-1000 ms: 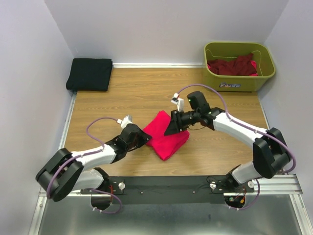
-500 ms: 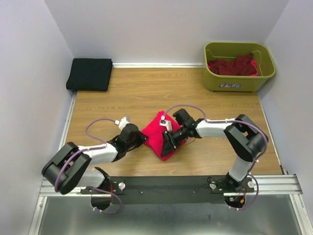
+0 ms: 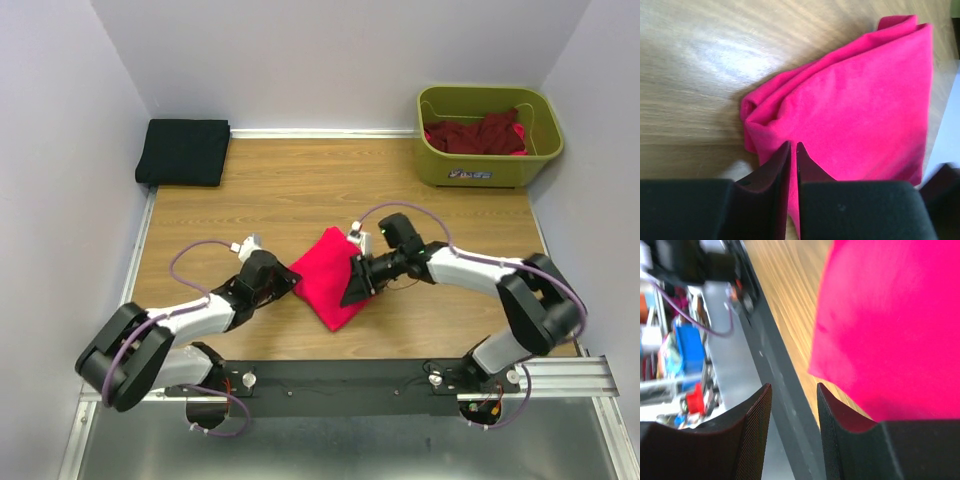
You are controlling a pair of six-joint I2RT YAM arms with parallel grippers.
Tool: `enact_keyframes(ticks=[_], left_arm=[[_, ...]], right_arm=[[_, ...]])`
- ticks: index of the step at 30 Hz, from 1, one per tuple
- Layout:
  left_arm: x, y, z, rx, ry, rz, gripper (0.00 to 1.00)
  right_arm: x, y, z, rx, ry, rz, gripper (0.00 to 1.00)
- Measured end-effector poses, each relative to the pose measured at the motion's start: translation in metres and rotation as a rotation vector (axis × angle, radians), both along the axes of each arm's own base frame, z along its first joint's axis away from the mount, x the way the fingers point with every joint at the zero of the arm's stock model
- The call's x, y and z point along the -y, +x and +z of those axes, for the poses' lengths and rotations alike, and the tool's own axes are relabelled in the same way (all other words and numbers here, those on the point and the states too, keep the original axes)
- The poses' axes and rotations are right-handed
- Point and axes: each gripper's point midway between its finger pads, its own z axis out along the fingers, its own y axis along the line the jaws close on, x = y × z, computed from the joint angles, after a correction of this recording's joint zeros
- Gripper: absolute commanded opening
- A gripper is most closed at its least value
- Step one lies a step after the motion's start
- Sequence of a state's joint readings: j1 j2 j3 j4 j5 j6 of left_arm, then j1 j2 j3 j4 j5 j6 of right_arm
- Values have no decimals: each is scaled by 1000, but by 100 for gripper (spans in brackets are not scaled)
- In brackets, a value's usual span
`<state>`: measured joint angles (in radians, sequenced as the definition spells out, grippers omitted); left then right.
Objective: Fold and stack the t-shirts
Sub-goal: Fold the tshirt
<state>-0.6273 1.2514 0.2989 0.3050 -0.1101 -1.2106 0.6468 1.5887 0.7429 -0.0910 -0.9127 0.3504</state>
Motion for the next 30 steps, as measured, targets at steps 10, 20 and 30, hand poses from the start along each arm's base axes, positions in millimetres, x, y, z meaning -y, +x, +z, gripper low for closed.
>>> enact_keyframes(ticks=[10,20,30], left_arm=[[36,50,100,262,-23,-99,25],[111,102,72,254,-34,-316,20],[124,104,6,124,-58,-364,16]], right_arm=[[30,71,65,167,113,-228,48],[57,99,36,101,113,-367,45],[78,89,-38,-157,101,-469,44]])
